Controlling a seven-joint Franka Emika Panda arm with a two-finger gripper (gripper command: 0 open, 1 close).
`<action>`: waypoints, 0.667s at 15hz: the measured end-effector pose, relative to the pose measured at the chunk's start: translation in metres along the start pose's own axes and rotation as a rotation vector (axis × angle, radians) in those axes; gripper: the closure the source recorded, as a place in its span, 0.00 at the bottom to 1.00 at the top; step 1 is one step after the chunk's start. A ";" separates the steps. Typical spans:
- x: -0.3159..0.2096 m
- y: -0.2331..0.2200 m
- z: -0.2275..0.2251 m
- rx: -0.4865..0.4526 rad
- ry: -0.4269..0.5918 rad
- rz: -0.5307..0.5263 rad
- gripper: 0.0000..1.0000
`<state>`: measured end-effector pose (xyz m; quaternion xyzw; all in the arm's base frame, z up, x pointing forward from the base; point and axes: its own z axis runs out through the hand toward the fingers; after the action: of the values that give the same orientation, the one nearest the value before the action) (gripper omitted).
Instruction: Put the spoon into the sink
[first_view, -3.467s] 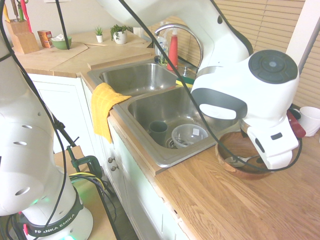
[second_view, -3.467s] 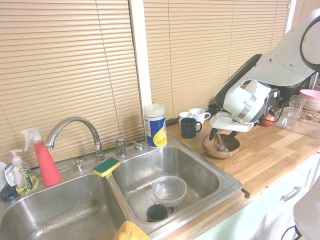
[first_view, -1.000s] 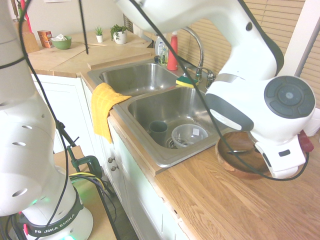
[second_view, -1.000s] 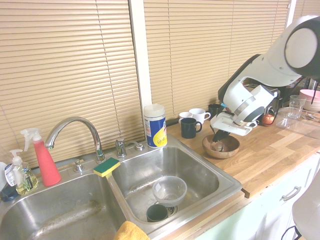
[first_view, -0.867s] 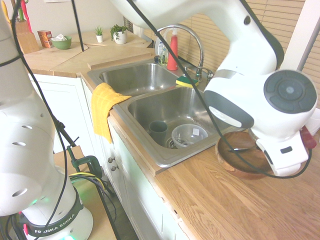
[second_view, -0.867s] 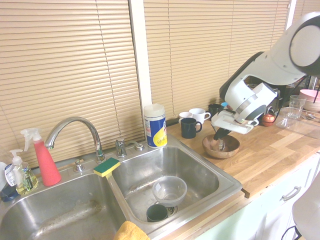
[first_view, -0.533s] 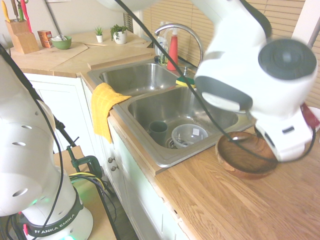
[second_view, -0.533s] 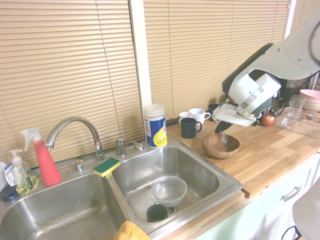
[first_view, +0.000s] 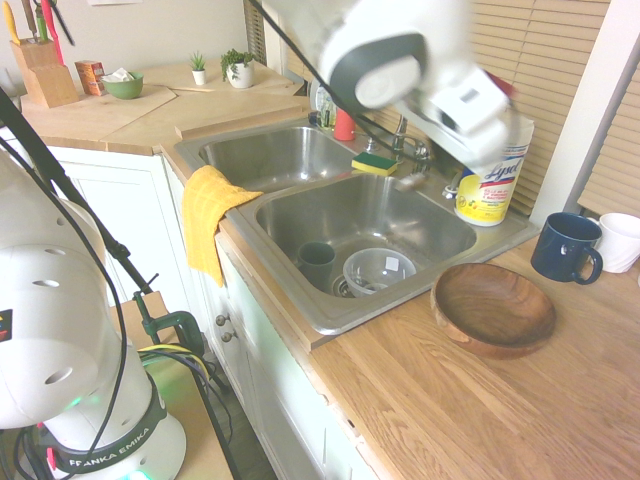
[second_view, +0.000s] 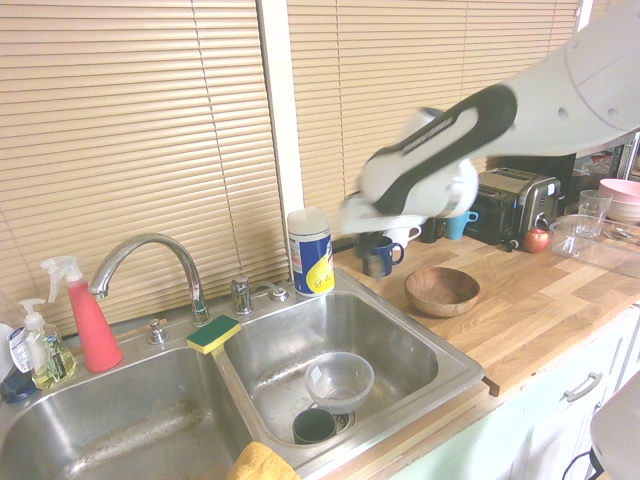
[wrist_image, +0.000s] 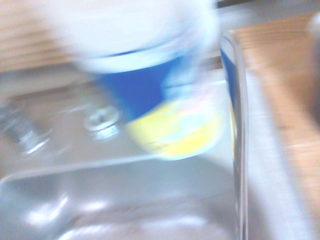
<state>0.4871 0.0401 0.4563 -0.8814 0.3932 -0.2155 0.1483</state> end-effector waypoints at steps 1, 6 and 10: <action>-0.028 -0.019 0.004 -0.026 0.010 -0.040 1.00; -0.142 -0.041 0.071 -0.227 0.053 -0.208 1.00; -0.168 -0.018 0.137 -0.377 0.066 -0.269 1.00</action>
<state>0.4662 0.1914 0.3020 -0.9304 0.3104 -0.1849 -0.0621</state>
